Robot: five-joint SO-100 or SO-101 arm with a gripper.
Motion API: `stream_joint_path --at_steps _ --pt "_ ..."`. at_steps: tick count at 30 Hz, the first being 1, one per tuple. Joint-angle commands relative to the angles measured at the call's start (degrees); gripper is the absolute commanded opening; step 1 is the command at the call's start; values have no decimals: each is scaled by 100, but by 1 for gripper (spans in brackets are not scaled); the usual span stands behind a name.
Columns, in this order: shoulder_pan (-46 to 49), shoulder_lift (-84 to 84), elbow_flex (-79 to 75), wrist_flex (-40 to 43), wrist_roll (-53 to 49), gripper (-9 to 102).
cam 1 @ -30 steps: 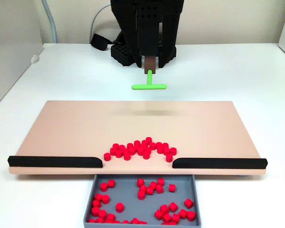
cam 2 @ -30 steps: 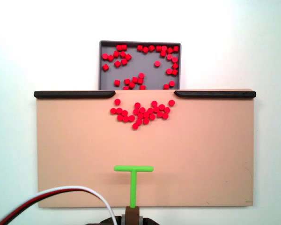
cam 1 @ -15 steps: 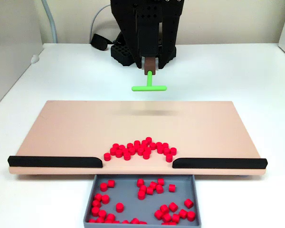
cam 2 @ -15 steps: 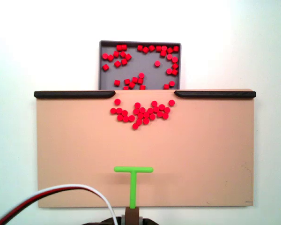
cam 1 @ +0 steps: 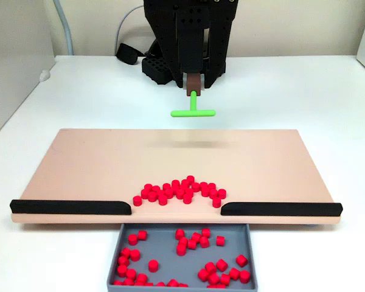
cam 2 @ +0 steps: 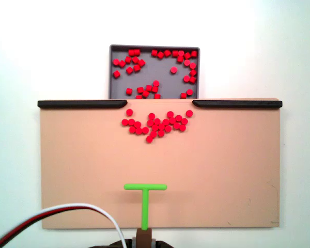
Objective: Push granules from left to the grey container
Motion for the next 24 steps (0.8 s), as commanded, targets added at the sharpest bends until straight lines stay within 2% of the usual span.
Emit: stream_joint_path --at_steps 1,11,24 --pt "35 88 -132 35 -79 0" --pt "35 88 -132 35 -237 0" --pt "281 35 -132 35 -914 0"
